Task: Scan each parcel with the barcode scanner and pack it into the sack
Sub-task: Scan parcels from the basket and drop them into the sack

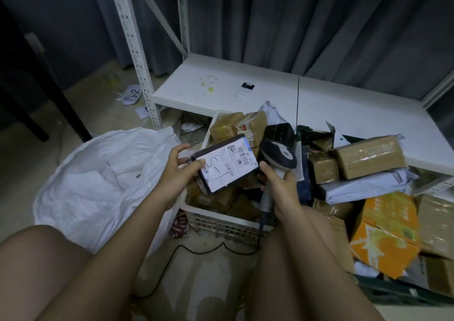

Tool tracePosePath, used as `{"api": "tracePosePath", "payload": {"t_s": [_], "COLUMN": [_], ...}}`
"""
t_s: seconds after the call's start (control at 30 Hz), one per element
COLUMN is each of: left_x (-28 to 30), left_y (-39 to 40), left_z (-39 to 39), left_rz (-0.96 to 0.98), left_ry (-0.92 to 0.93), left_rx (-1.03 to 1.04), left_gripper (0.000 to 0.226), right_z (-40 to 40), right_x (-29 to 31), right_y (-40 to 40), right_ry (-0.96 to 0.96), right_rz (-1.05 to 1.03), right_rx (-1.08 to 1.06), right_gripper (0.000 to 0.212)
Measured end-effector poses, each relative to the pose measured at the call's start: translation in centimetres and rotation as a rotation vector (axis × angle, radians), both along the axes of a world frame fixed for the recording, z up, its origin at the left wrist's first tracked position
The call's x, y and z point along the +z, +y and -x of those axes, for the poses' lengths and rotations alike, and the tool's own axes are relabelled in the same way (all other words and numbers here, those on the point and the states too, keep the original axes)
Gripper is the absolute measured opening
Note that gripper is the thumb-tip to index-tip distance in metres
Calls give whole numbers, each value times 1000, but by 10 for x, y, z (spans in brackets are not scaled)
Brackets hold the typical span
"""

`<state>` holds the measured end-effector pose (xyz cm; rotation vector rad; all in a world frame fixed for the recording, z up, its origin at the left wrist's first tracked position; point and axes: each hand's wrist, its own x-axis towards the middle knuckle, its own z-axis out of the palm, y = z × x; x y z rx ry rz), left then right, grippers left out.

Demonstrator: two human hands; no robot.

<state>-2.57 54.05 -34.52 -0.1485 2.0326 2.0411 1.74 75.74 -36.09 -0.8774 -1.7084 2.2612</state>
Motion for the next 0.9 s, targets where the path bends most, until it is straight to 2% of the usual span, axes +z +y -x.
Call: {"api": "tracePosePath", "payload": {"t_s": [0.1, 0.23, 0.27, 0.4, 0.5, 0.53, 0.63, 0.73, 0.83, 0.9], "left_x": [3, 5, 7, 11, 12, 11, 8, -3, -10, -15], "left_y": [-12, -31, -36, -55, -67, -70, -77, -84, -89, -90], "left_z": [-12, -24, -26, -29, -34, -35, -35, -31, -30, -30], "left_rz": [5, 12, 9, 82, 120, 123, 152, 113, 87, 78], "left_ry": [-48, -94, -107, -150, -161, -152, -108, -98, -82, -70], "left_rx": [-178, -320, -299, -233, -252, -241, -135, 11, 78, 85], "left_gripper": [74, 63, 58, 68, 52, 53, 75, 86, 79, 75], "right_z": [-2, -1, -2, -4, -5, -5, -6, -9, -18, -30], "right_x": [3, 10, 13, 27, 36, 40, 47, 46, 43, 42], "right_y": [-27, -51, -56, -74, -85, -89, -100, -105, -110, -115], "right_ry": [21, 70, 82, 120, 140, 150, 163, 112, 13, -40], "right_rz": [56, 74, 57, -71, -185, -205, -251, -271, -315, -337], "right_rx": [16, 51, 72, 154, 215, 227, 184, 200, 335, 400], "right_gripper": [64, 56, 55, 52, 44, 42, 38, 38, 12, 9]}}
